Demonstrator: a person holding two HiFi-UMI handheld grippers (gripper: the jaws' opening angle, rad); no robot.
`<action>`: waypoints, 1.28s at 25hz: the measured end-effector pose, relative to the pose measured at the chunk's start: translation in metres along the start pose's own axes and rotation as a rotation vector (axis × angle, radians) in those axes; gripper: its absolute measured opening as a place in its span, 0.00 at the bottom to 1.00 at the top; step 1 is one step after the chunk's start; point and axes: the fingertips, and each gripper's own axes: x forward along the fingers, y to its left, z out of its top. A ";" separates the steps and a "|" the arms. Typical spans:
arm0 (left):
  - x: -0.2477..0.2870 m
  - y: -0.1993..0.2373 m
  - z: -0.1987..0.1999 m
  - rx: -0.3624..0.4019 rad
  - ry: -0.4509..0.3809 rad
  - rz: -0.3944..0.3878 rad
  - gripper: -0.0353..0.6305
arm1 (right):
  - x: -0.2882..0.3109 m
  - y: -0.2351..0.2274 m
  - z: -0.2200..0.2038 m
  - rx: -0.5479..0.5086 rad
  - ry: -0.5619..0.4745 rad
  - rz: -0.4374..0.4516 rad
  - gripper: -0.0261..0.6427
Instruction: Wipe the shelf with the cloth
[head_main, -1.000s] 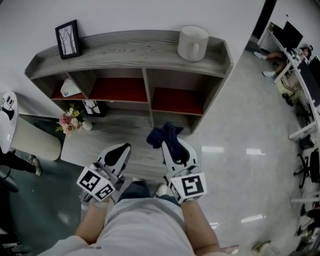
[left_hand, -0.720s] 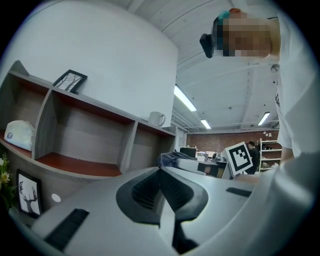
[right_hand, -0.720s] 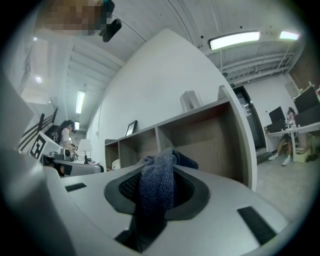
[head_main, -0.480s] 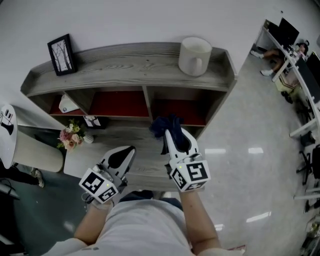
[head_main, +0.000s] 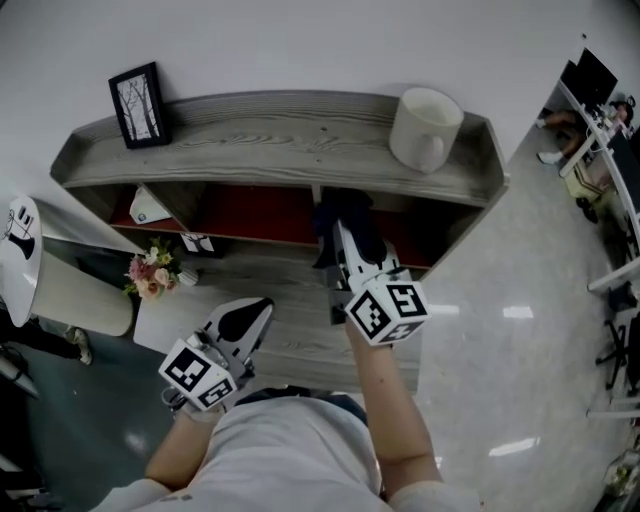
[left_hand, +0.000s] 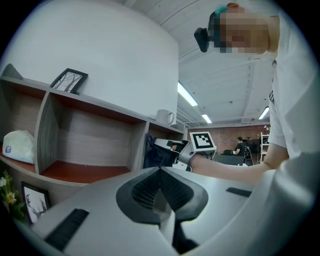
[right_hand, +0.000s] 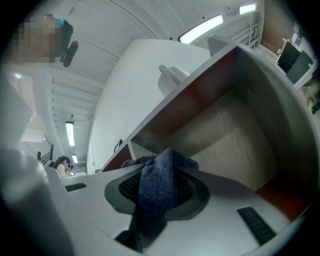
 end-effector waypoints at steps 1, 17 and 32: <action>-0.001 0.001 0.000 0.000 0.002 0.005 0.08 | 0.005 0.000 0.002 0.010 -0.005 0.003 0.19; -0.001 0.013 -0.009 -0.020 0.014 0.040 0.08 | 0.056 -0.004 0.035 0.226 -0.160 0.098 0.19; -0.004 0.016 -0.019 -0.050 0.008 0.053 0.08 | 0.042 -0.042 -0.039 0.342 -0.072 -0.030 0.19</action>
